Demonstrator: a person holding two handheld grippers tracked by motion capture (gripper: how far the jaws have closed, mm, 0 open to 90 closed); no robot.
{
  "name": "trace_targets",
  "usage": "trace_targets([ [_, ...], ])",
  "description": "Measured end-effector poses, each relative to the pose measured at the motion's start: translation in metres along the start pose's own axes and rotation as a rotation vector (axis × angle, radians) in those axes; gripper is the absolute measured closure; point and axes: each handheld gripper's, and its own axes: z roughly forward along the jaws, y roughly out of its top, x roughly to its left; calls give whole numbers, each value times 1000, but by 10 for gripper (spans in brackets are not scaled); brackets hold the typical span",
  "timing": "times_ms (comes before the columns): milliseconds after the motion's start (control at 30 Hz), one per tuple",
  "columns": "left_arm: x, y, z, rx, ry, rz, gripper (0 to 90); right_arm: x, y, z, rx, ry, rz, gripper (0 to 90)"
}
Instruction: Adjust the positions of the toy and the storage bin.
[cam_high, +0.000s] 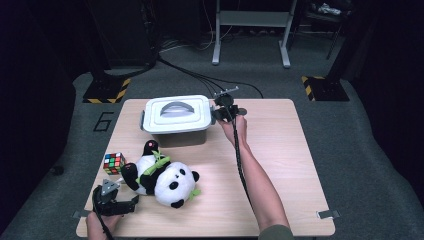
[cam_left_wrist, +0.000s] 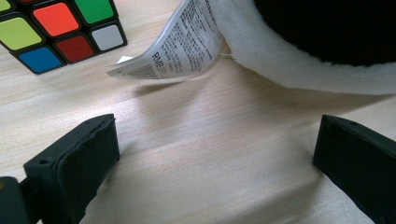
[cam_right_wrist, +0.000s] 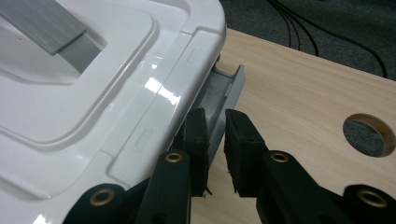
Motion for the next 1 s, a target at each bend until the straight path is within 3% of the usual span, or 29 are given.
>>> trace_targets([
  [467,-1,0,0,-7,0,-10,0,-11,-18,-20,-12,-48,35,788],
  [1000,-1,0,1,-8,0,-12,0,-18,-41,-45,-8,-62,75,784],
])
